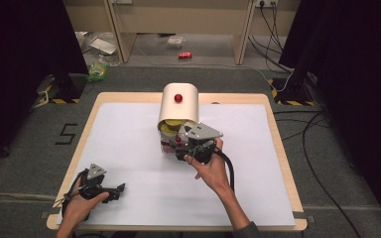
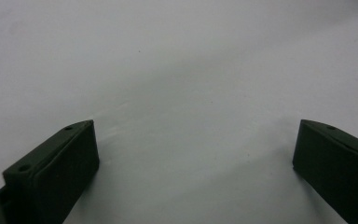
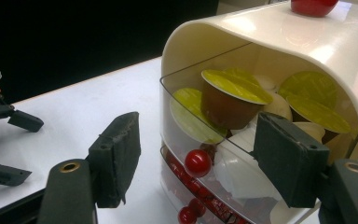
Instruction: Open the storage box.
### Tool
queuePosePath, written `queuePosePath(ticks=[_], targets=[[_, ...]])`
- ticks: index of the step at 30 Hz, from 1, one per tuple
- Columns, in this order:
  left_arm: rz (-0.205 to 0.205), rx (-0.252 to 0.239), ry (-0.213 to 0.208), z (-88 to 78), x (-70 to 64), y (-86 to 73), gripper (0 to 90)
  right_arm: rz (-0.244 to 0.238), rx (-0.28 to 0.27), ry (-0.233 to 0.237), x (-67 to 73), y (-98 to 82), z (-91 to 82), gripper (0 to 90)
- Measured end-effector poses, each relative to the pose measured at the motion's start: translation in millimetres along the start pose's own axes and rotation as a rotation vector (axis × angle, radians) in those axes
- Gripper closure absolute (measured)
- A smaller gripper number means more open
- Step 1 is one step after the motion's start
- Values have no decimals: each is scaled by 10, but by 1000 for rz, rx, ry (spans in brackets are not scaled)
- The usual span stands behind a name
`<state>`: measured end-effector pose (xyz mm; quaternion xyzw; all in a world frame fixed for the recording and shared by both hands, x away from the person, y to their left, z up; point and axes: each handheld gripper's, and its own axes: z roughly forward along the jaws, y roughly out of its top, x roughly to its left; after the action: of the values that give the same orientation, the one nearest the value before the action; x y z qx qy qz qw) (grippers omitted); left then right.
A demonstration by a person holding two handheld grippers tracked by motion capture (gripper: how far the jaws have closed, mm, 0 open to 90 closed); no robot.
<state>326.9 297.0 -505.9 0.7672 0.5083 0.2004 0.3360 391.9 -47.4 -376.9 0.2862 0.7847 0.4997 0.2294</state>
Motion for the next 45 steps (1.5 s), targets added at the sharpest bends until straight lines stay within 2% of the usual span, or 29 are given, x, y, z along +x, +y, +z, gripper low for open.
queuePosePath(ticks=[10,16,22,34,45], targets=[[0,0,0,0,0,0,0,-16,18,12,15,6,-27,321],[0,-1,1,0,0,-1,0,-24,38,39,55,2,-90,323],[0,0,0,0,0,-1,0,-55,55,36,110,-8,-127,323],[-1,0,0,0,-1,-1,0,-77,70,50,171,-35,-198,330],[0,-1,0,0,0,-1,0,-72,79,83,228,-82,-290,336]])
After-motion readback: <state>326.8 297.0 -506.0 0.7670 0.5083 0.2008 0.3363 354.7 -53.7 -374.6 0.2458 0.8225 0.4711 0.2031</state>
